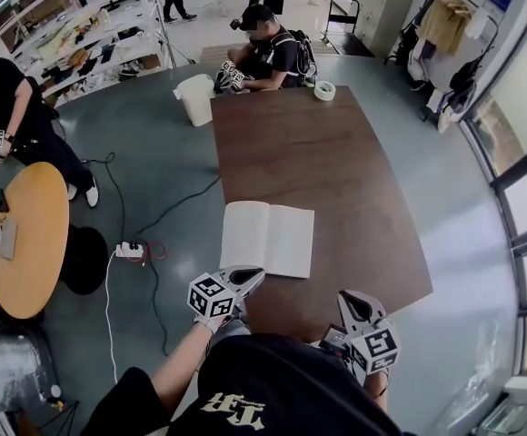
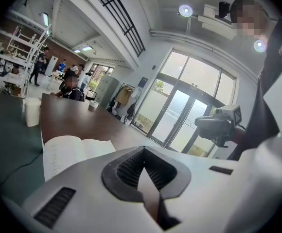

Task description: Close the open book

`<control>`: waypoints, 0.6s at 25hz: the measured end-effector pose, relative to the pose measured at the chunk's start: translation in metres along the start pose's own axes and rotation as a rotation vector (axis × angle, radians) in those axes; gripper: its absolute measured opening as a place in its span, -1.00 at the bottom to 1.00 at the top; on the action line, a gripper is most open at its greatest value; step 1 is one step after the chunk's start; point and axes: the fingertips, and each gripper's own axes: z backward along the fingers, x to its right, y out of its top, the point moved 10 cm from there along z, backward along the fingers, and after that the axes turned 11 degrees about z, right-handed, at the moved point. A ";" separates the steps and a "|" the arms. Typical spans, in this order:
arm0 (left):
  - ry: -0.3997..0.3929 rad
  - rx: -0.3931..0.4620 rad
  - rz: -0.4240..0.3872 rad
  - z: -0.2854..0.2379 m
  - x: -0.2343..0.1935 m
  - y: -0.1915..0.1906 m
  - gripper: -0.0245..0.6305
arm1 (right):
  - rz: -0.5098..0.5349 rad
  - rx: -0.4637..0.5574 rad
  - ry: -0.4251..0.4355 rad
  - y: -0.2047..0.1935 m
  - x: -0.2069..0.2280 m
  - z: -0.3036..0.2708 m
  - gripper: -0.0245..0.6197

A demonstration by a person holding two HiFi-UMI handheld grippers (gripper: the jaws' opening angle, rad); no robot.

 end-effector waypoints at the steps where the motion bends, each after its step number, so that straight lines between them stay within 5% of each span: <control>1: 0.002 -0.003 0.003 -0.001 -0.004 0.000 -0.91 | -0.001 -0.005 -0.002 0.001 -0.001 0.000 -0.96; 15: 0.076 -0.010 0.062 0.006 -0.068 -0.017 -0.91 | -0.008 -0.091 -0.017 -0.005 -0.028 0.004 -0.96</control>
